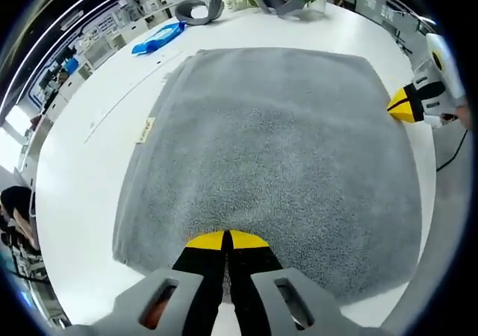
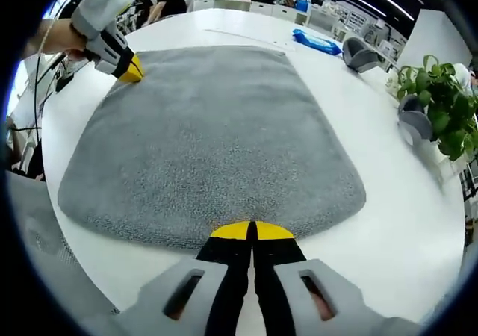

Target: Fold the towel on the table until its edges align and the towel forms a compact rectangular stack.

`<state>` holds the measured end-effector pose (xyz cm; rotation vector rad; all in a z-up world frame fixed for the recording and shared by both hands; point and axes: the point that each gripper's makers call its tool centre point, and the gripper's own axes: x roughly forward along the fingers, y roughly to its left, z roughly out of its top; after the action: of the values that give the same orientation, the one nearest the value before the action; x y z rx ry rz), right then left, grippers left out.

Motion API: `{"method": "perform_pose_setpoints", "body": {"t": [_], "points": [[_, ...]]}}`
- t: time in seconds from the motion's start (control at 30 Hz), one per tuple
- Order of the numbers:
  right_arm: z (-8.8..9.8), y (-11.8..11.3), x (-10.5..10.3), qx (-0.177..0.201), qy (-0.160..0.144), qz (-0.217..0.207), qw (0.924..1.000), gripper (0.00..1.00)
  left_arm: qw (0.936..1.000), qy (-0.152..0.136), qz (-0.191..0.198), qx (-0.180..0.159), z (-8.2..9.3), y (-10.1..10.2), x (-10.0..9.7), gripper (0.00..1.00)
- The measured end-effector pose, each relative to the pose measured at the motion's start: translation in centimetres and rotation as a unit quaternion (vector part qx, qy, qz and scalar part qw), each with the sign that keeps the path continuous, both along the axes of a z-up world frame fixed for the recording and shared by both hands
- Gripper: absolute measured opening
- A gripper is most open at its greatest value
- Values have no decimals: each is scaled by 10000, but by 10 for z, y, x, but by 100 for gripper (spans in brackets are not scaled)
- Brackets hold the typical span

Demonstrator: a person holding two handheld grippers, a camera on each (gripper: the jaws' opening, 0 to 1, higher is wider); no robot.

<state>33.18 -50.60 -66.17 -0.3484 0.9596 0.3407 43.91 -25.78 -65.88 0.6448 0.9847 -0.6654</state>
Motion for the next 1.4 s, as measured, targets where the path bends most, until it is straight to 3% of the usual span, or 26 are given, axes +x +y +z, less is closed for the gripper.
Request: {"method": "perform_pose_setpoints", "body": {"t": [0.53,0.97,1.13,1.4], "points": [[-1,2,-9,62,175,-101,9998,0,10000,-12,-81,16,0,-5,8,0],[0,2,-9,214,247,-180,9993,0,9988,32,-380,321,0,-6,8,0],[0,3,-12,303,257,-198,9990,0,9950,-103,-768,629,0,-8,9,0],[0,5,-15,380,297,-195,9986,0,9948,-48,-757,682,-1,-8,10,0]]}}
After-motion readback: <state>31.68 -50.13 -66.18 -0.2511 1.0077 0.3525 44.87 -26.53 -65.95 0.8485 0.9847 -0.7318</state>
